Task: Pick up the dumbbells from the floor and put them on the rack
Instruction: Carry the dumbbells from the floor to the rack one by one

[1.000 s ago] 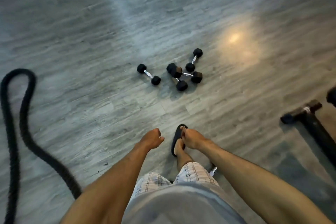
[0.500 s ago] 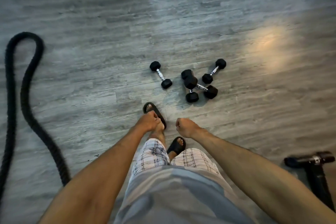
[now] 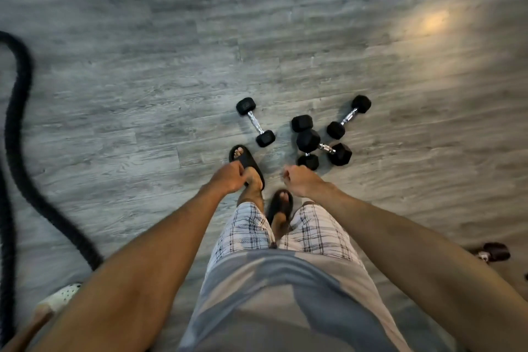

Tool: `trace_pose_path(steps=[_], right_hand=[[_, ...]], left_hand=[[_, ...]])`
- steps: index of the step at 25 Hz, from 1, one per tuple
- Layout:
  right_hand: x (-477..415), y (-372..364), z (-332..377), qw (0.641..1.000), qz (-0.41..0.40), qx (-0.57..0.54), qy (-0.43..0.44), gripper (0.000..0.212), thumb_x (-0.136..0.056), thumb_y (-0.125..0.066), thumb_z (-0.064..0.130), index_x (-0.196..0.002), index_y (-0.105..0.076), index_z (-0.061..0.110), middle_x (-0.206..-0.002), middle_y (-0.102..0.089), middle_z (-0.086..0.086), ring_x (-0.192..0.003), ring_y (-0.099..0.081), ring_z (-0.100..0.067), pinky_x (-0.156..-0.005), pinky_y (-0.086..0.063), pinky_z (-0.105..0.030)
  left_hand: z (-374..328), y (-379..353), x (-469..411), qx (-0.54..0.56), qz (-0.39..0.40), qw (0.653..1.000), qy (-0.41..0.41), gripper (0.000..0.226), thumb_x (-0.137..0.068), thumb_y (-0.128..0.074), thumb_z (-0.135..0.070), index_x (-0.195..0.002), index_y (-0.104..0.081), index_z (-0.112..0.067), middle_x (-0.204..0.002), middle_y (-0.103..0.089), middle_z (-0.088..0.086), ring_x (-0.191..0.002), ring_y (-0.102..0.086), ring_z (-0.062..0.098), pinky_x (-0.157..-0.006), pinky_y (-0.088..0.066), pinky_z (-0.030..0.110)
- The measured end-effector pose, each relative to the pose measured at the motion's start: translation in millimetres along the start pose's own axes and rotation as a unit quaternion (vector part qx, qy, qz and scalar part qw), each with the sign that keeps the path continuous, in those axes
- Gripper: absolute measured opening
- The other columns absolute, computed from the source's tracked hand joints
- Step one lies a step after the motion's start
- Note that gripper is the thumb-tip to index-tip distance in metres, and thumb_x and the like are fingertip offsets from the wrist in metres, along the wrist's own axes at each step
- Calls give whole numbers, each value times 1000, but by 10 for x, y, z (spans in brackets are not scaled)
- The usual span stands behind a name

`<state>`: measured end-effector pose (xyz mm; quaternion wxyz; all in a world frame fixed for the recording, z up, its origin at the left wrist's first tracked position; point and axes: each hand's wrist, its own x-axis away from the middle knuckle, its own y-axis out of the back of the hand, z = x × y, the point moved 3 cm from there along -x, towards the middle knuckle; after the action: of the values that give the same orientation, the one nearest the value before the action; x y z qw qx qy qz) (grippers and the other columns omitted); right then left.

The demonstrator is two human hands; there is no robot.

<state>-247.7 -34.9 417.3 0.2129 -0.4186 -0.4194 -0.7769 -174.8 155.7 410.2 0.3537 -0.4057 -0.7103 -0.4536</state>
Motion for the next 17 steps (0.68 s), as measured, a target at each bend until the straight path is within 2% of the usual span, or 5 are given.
trace_pose_path(steps=[4,8,12,15,17], right_hand=[[-624,283,1,999,9,-28,-13,15,-92,-48,22,-94,-60,13,-100,-70,-15,-95,-65,-33,-77,-51,-37],[-1483,165,-216,998,34,-53,-23,18,-88,-45,26,-82,-59,16,-84,-71,-8,-80,-68,-30,-71,-55,-38],[-2488,-94,-457,997,64,-32,-14,18,-94,-46,21,-98,-61,12,-94,-68,-11,-89,-64,-32,-78,-53,-40],[-3375,-453,-669,997,64,-34,-2,20,-95,-46,22,-109,-57,11,-103,-67,-14,-99,-63,-34,-83,-52,-43],[-3928,-712,-808,998,55,-39,-8,27,-94,-50,21,-119,-53,12,-114,-64,-15,-111,-59,-34,-89,-49,-40]], left_hand=[[-254,334,-735,-16,5,1000,1,29,-96,-56,-28,-117,-58,-8,-119,-64,16,-109,-59,32,-89,-47,38],[-284,297,-1669,49,-9,998,26,23,-96,-56,-28,-110,-59,-10,-113,-65,14,-102,-62,30,-89,-51,41],[-89,-78,-2688,197,-19,974,106,12,-95,-57,-32,-92,-54,-21,-106,-69,12,-96,-66,29,-92,-55,44],[172,-485,-3508,271,-30,950,152,21,-94,-57,-29,-75,-54,-22,-95,-71,12,-92,-70,31,-90,-56,45],[346,-725,-4030,306,-44,935,175,20,-94,-58,-28,-75,-57,-21,-95,-70,13,-93,-69,31,-91,-56,44]])
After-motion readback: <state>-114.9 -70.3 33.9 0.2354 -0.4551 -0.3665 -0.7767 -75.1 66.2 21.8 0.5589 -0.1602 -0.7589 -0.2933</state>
